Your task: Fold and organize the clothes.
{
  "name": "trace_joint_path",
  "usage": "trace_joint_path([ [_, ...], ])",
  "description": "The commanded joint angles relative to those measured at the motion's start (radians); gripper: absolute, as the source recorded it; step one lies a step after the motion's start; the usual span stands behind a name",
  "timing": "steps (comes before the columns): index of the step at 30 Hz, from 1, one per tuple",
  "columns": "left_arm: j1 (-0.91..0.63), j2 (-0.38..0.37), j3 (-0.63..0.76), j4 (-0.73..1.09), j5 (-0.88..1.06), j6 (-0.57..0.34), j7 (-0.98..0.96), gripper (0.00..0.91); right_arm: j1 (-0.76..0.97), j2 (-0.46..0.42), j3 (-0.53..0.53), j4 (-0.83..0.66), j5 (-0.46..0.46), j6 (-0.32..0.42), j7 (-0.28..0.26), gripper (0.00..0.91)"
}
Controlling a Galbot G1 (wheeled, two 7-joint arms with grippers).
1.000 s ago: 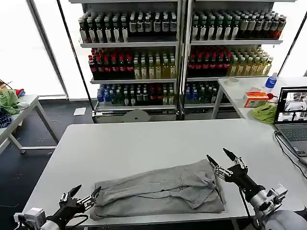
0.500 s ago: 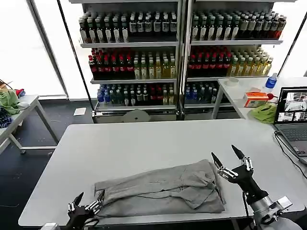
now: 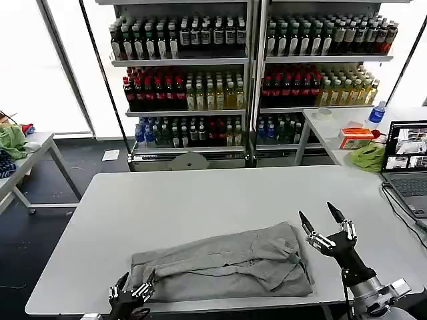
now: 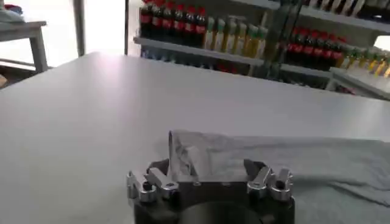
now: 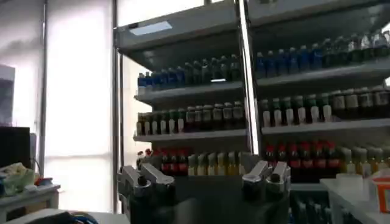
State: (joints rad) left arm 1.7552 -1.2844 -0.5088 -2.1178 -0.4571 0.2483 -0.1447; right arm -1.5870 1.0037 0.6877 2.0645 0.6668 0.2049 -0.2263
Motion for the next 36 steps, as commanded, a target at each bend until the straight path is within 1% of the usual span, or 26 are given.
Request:
trace_joint_path([
  [1,-0.017,-0.007,0.029,0.050,0.019,-0.020,0.001,0.181,-0.004,0.004,0.002,-0.001,0.028,0.018,0.000,0.907],
  [2,-0.017,-0.008,0.030,0.051,0.018,-0.021,0.000,0.141,-0.004,0.004,0.002,0.000,0.029,0.018,-0.001,0.907],
  [4,-0.012,-0.010,0.036,0.043,-0.003,-0.021,-0.005,0.101,-0.003,0.003,0.004,0.002,0.045,0.017,0.002,0.907],
  [5,-0.010,-0.010,0.039,0.038,-0.010,-0.022,-0.006,0.040,-0.004,0.004,0.004,0.005,0.063,0.013,0.005,0.907],
  [7,-0.007,-0.010,0.043,0.030,-0.020,-0.024,-0.012,0.010,-0.007,0.005,0.004,0.011,0.086,0.007,0.006,0.907],
  [9,-0.008,-0.010,0.044,0.025,-0.032,-0.029,-0.018,0.010,-0.007,0.008,0.004,0.014,0.098,0.005,0.006,0.907],
  [18,-0.020,0.008,0.016,0.024,-0.064,-0.028,-0.011,0.010,-0.005,0.006,0.004,0.014,0.098,0.005,0.007,0.907],
  [21,-0.020,0.028,-0.019,0.007,-0.084,-0.006,-0.001,0.010,0.000,0.007,0.003,0.016,0.099,0.005,0.015,0.907],
  [23,-0.019,0.056,-0.057,-0.006,-0.105,0.007,0.008,0.010,0.005,0.005,0.002,0.016,0.100,0.005,0.021,0.907],
  [26,-0.018,0.124,-0.140,-0.024,-0.168,0.024,0.028,0.010,0.014,0.000,-0.003,0.012,0.100,0.005,0.025,0.907],
  [28,-0.017,0.171,-0.251,-0.019,-0.195,0.036,0.049,0.010,0.022,-0.004,-0.006,0.009,0.100,0.005,0.029,0.907],
  [29,-0.018,0.184,-0.283,-0.012,-0.197,0.035,0.053,0.010,0.028,-0.004,-0.007,0.007,0.101,0.005,0.034,0.907],
  [30,-0.019,0.195,-0.316,-0.001,-0.199,0.035,0.059,0.010,0.033,-0.004,-0.009,0.003,0.102,0.005,0.037,0.907],
  [31,-0.019,0.229,-0.380,0.012,-0.216,0.036,0.074,0.010,0.039,-0.005,-0.010,-0.001,0.101,0.006,0.039,0.907],
  [32,-0.019,0.241,-0.402,0.026,-0.226,0.038,0.081,0.010,0.042,-0.007,-0.012,-0.003,0.102,0.006,0.041,0.907],
  [33,-0.018,0.270,-0.460,0.058,-0.239,0.043,0.092,0.010,0.045,-0.010,-0.015,-0.005,0.104,0.007,0.042,0.907],
  [35,-0.012,0.299,-0.518,0.088,-0.241,0.047,0.119,0.010,0.050,-0.012,-0.017,-0.007,0.103,0.009,0.041,0.907],
  [36,-0.006,0.335,-0.559,0.129,-0.238,0.045,0.134,0.010,0.054,-0.014,-0.018,-0.010,0.103,0.010,0.042,0.907],
])
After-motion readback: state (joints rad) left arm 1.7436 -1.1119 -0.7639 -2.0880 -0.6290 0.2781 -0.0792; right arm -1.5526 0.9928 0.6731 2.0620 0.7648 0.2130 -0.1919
